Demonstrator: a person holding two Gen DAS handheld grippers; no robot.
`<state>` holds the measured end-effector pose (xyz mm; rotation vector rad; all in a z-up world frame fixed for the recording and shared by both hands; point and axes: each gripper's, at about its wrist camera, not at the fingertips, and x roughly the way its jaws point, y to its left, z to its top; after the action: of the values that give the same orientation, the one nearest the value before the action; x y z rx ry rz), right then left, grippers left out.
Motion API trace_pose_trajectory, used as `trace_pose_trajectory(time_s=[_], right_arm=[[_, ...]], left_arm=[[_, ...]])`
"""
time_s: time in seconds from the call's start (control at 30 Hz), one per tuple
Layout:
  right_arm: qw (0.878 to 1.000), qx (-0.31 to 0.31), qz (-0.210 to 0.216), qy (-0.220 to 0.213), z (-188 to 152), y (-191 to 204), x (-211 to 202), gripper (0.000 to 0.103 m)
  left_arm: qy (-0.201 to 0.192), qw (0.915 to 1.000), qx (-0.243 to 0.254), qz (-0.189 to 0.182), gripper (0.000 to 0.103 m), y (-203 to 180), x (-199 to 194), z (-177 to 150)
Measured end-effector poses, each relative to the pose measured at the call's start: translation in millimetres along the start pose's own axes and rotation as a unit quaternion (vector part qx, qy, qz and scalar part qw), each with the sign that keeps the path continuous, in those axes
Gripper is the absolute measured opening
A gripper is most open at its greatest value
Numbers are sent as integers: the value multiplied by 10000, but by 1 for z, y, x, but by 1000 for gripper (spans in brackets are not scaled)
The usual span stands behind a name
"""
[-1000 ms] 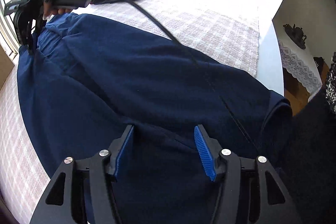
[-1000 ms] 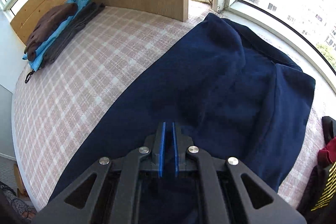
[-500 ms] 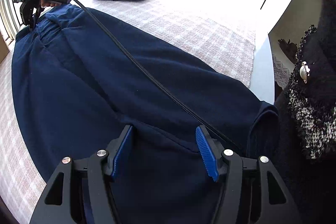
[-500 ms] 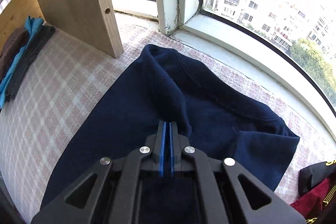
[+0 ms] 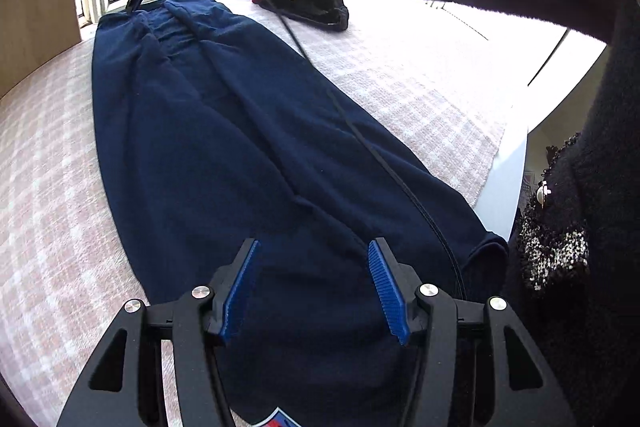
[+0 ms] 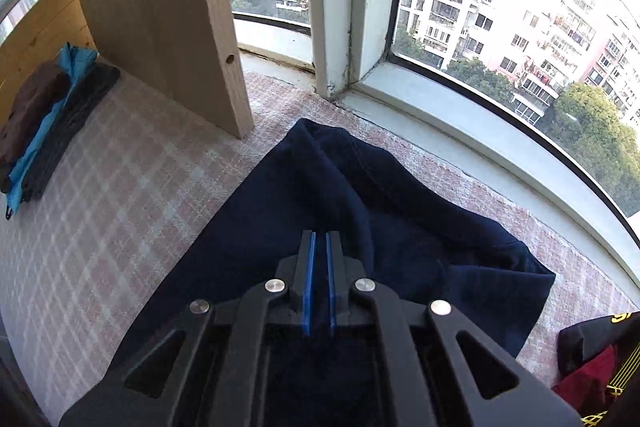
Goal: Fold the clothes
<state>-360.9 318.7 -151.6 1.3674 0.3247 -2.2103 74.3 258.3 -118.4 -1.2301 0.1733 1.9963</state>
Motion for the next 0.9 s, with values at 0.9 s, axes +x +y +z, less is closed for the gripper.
trace_pose_trajectory(time_s=[0.9], right_arm=[[9647,1915,1682,657,-478,223,-181,24]], left_arm=[[395,9888,1392,-352,53,-46,-83,-132]])
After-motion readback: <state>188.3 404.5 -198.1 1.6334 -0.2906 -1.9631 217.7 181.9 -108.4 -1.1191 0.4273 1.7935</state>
